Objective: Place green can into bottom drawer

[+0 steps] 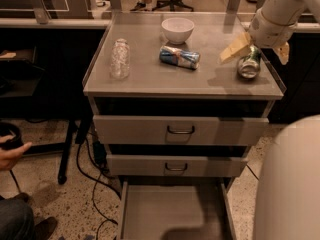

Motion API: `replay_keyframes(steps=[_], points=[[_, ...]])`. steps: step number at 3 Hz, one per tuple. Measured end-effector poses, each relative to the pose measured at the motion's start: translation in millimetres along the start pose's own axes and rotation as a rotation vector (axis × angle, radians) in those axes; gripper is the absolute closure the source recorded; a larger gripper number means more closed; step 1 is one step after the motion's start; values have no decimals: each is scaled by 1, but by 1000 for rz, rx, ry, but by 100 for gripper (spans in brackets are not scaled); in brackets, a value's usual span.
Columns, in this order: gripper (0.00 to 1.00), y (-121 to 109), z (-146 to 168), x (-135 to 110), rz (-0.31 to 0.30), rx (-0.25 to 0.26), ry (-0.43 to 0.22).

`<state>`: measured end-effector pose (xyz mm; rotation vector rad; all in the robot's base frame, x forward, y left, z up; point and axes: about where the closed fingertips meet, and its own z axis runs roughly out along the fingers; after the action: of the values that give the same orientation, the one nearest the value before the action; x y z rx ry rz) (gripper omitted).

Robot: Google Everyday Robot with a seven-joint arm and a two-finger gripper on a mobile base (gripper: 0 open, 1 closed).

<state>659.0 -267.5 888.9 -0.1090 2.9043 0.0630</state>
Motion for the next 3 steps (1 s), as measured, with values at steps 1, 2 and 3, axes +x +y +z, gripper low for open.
replay_keyframes(steps=[1,2,3], points=[[0,5,12,-16,16,4,13],[0,8,24,-42,36,34,8],[0,8,31,-69,44,71,-25]])
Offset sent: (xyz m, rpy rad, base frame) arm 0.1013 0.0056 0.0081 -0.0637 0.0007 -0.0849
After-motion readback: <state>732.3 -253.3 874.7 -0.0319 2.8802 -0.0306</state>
